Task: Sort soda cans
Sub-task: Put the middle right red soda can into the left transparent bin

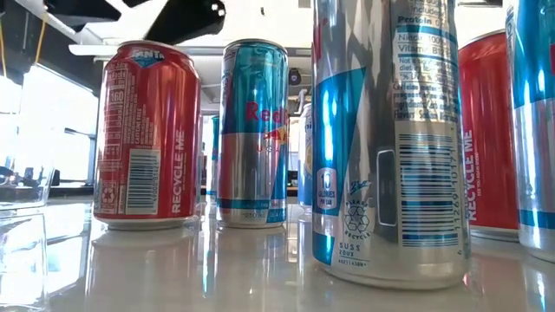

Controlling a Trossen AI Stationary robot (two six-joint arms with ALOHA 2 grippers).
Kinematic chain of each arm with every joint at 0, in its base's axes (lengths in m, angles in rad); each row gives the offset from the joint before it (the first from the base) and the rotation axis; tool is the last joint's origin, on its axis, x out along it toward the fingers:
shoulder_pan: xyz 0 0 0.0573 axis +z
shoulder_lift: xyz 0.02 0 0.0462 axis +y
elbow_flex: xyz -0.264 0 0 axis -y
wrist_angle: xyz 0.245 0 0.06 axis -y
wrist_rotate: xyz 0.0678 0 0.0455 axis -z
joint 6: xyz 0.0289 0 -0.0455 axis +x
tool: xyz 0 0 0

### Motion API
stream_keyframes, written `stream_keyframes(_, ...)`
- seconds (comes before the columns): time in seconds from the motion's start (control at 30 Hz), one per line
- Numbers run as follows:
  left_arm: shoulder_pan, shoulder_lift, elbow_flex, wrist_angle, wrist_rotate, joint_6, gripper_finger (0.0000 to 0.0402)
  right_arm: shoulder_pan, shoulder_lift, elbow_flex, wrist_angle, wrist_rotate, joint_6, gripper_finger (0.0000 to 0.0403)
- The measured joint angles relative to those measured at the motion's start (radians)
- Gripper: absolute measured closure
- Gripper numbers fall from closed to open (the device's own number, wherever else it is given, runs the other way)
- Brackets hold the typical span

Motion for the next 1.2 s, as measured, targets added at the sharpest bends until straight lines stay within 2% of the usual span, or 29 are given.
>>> stream_keyframes(0.1, -0.014, 0.08, 0.0, 0.08, -0.004, 0.08, 0.0048, 0.004, -0.015, 0.0, -0.043, 0.093, 0.024, 0.0067)
stream_keyframes(0.2, -0.004, 0.143, 0.0, 0.148, 0.018, 0.093, 0.0048, 0.002, -0.019, 0.002, -0.083, 0.159, 0.072, 0.0067)
stream_keyframes(0.33, 0.019, 0.196, 0.0, 0.217, 0.064, 0.087, 0.005, -0.007, -0.018, -0.035, -0.104, 0.173, 0.13, 0.0072)
stream_keyframes(0.53, 0.042, 0.264, 0.0, 0.244, -0.009, 0.134, 0.0056, -0.007, -0.018, -0.051, -0.127, 0.243, 0.183, 0.0075)
stream_keyframes(0.67, 0.057, 0.302, 0.0, 0.247, -0.024, 0.181, 0.0057, -0.007, -0.018, -0.051, -0.128, 0.254, 0.194, 0.0075)
stream_keyframes(0.87, 0.069, 0.32, 0.0, 0.246, -0.02, 0.183, 0.0057, -0.006, -0.019, -0.04, -0.12, 0.287, 0.203, 0.0075)
stream_keyframes(1.03, 0.07, 0.321, 0.0, 0.261, -0.018, 0.207, 0.0057, -0.007, -0.019, -0.03, -0.13, 0.382, 0.244, 0.0075)
stream_keyframes(1.2, 0.084, 0.353, 0.0, 0.304, -0.017, 0.25, 0.0057, -0.019, -0.019, -0.037, -0.166, 0.379, 0.294, 0.0075)
